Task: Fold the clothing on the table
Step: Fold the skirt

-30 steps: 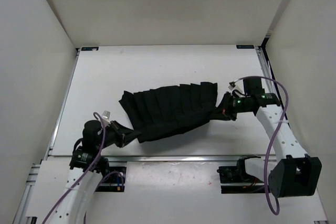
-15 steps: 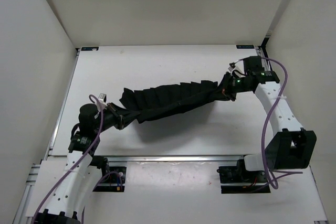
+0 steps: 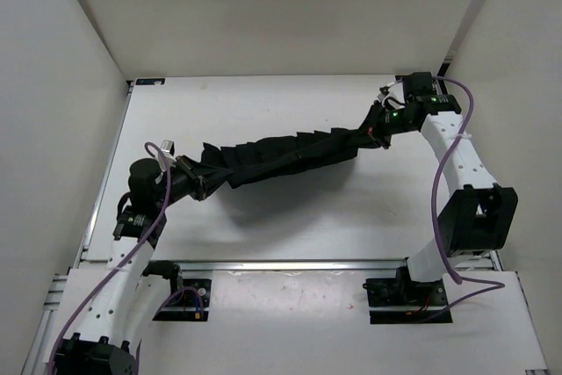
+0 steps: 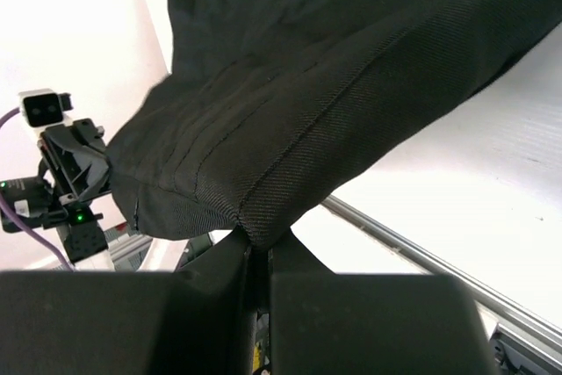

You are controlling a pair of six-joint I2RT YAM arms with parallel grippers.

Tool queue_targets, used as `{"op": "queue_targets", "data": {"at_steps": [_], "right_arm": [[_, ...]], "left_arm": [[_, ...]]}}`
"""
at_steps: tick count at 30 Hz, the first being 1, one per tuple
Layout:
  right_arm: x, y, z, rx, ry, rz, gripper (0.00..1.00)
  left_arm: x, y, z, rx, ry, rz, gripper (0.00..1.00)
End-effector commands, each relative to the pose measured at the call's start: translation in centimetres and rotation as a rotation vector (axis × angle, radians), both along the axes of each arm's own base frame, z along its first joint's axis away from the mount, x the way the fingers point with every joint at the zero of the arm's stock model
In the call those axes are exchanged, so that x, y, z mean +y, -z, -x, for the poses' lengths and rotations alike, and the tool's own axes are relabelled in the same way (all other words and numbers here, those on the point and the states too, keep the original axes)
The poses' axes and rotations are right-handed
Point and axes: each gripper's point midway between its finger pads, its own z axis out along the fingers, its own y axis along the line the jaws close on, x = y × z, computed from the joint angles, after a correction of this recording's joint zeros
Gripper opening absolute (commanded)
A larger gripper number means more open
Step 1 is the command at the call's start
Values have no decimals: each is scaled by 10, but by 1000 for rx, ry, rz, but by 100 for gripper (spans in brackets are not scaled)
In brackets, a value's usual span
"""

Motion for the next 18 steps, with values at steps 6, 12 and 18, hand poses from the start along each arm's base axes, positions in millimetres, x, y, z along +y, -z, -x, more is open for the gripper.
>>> {"op": "queue_targets", "data": {"at_steps": [6,12,18], "right_arm": [[-6,14,55,32,-14,50,0],[-16,50,118,132,-10,73,0],[-25,75,169,206,2,87,0]], "left_arm": [[6,-3,41,-16,-5,7,0],[6,27,82,67,7,46,0],[4,45,110,137,43,50,0]]}}
